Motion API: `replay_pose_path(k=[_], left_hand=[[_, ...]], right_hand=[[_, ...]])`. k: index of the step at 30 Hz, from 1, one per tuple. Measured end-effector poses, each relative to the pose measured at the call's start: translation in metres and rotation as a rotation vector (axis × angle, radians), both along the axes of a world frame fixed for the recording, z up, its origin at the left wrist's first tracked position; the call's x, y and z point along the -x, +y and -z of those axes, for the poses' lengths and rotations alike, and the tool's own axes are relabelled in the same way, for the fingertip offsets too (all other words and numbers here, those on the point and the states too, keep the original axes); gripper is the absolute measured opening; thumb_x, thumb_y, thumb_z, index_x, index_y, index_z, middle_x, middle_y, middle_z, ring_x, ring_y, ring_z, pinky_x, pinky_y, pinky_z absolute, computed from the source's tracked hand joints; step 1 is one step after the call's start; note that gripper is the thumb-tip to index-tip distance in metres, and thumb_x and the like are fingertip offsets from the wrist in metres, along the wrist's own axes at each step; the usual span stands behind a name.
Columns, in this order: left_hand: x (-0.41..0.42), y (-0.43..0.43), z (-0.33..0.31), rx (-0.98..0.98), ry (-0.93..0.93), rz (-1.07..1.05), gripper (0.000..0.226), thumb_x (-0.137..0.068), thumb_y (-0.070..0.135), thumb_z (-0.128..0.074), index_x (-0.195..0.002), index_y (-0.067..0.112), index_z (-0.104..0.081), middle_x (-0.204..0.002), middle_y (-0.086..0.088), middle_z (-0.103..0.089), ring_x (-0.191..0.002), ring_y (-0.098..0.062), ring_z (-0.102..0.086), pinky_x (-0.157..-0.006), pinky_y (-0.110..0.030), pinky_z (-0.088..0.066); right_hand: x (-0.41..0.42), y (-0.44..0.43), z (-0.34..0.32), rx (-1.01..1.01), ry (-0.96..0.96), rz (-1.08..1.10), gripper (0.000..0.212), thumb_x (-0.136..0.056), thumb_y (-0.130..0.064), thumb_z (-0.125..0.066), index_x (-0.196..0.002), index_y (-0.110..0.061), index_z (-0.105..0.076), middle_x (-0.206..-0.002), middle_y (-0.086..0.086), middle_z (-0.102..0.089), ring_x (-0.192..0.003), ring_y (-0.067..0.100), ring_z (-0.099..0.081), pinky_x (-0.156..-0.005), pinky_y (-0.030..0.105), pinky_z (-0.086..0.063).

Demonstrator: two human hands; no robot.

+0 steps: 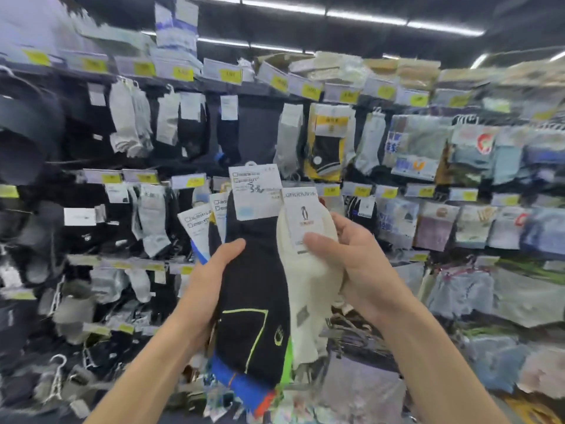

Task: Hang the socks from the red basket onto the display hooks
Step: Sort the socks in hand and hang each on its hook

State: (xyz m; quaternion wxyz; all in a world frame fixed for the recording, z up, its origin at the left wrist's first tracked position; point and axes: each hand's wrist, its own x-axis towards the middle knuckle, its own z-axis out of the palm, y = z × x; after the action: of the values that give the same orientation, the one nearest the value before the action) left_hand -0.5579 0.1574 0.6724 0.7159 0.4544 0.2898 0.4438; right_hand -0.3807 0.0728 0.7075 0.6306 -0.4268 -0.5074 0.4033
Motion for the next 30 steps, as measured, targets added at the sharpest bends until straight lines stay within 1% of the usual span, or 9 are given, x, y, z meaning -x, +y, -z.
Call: replay_pose_path(k=[3, 6, 9, 11, 13, 18, 25, 28, 30], left_hand=[[-0.002, 0.013, 0.009, -0.163, -0.056, -0.04, 0.039, -0.072, 0.036, -0.076, -0.102, 0.013, -0.079, -0.103, -0.008, -0.079, -0.087, -0.02, -0.077, -0.061, -0.023, -0.059], [-0.023, 0.032, 0.004, -0.222, -0.098, -0.025, 0.045, -0.063, 0.04, -0.081, -0.105, 0.024, -0.08, -0.111, -0.006, -0.077, -0.096, -0.021, -0.076, -0.066, -0.023, -0.06], [-0.053, 0.049, -0.001, -0.302, -0.133, -0.023, 0.036, -0.07, 0.029, -0.078, -0.106, 0.027, -0.078, -0.109, -0.001, -0.078, -0.096, -0.018, -0.076, -0.067, -0.021, -0.059], [-0.078, 0.062, -0.004, -0.293, -0.119, -0.009, 0.048, -0.063, 0.031, -0.084, -0.108, 0.018, -0.078, -0.106, -0.005, -0.078, -0.093, -0.019, -0.076, -0.064, -0.021, -0.059], [-0.107, 0.075, -0.008, -0.277, -0.126, 0.006, 0.06, -0.06, 0.041, -0.077, -0.113, 0.012, -0.075, -0.107, -0.008, -0.078, -0.093, -0.021, -0.076, -0.063, -0.021, -0.059], [-0.19, 0.108, -0.021, -0.323, -0.146, 0.047, 0.067, -0.061, 0.032, -0.083, -0.123, 0.01, -0.068, -0.111, -0.006, -0.077, -0.096, -0.016, -0.075, -0.065, -0.018, -0.058], [-0.264, 0.153, -0.024, -0.423, -0.187, 0.029, 0.034, -0.071, 0.032, -0.076, -0.105, 0.035, -0.077, -0.107, 0.006, -0.078, -0.098, -0.012, -0.075, -0.069, -0.017, -0.058], [-0.278, 0.181, -0.021, -0.365, -0.164, 0.111, 0.063, -0.062, 0.046, -0.078, -0.121, 0.025, -0.071, -0.118, -0.001, -0.075, -0.109, -0.02, -0.071, -0.078, -0.024, -0.059], [-0.284, 0.2, -0.021, -0.361, -0.166, 0.131, 0.063, -0.063, 0.046, -0.078, -0.121, 0.024, -0.072, -0.119, -0.003, -0.075, -0.108, -0.021, -0.072, -0.078, -0.025, -0.059]], right_hand=[[-0.008, -0.003, -0.012, -0.037, 0.06, -0.047, 0.04, -0.084, -0.02, -0.072, -0.121, -0.01, -0.061, -0.105, 0.012, -0.072, -0.083, 0.022, -0.071, -0.067, 0.032, -0.058], [-0.024, -0.001, -0.017, -0.076, 0.085, -0.037, 0.044, -0.085, -0.022, -0.071, -0.123, -0.007, -0.057, -0.097, 0.012, -0.071, -0.075, 0.02, -0.07, -0.058, 0.028, -0.057], [-0.048, 0.01, -0.02, -0.107, 0.059, 0.025, 0.043, -0.081, -0.025, -0.074, -0.119, -0.012, -0.058, -0.094, 0.015, -0.072, -0.067, 0.024, -0.07, -0.052, 0.03, -0.055], [-0.068, 0.022, -0.019, -0.137, 0.062, 0.092, 0.037, -0.08, -0.023, -0.074, -0.114, -0.015, -0.06, -0.097, 0.016, -0.072, -0.067, 0.026, -0.07, -0.053, 0.032, -0.056], [-0.092, 0.034, -0.018, -0.172, 0.067, 0.148, 0.034, -0.082, -0.019, -0.072, -0.113, -0.018, -0.06, -0.105, 0.014, -0.073, -0.078, 0.026, -0.072, -0.061, 0.034, -0.058], [-0.158, 0.057, -0.02, -0.196, 0.006, 0.267, 0.028, -0.084, -0.017, -0.07, -0.108, -0.03, -0.066, -0.111, 0.007, -0.074, -0.093, 0.024, -0.073, -0.069, 0.03, -0.058], [-0.227, 0.096, -0.024, -0.188, -0.007, 0.382, 0.031, -0.08, -0.022, -0.076, -0.109, -0.03, -0.067, -0.11, 0.007, -0.074, -0.091, 0.027, -0.073, -0.066, 0.032, -0.057], [-0.241, 0.123, -0.022, -0.203, -0.007, 0.372, 0.031, -0.081, -0.02, -0.078, -0.109, -0.028, -0.068, -0.11, 0.008, -0.074, -0.092, 0.027, -0.073, -0.069, 0.031, -0.058], [-0.246, 0.142, -0.022, -0.216, -0.012, 0.376, 0.029, -0.083, -0.02, -0.076, -0.109, -0.027, -0.069, -0.111, 0.008, -0.074, -0.093, 0.026, -0.073, -0.07, 0.03, -0.058]])
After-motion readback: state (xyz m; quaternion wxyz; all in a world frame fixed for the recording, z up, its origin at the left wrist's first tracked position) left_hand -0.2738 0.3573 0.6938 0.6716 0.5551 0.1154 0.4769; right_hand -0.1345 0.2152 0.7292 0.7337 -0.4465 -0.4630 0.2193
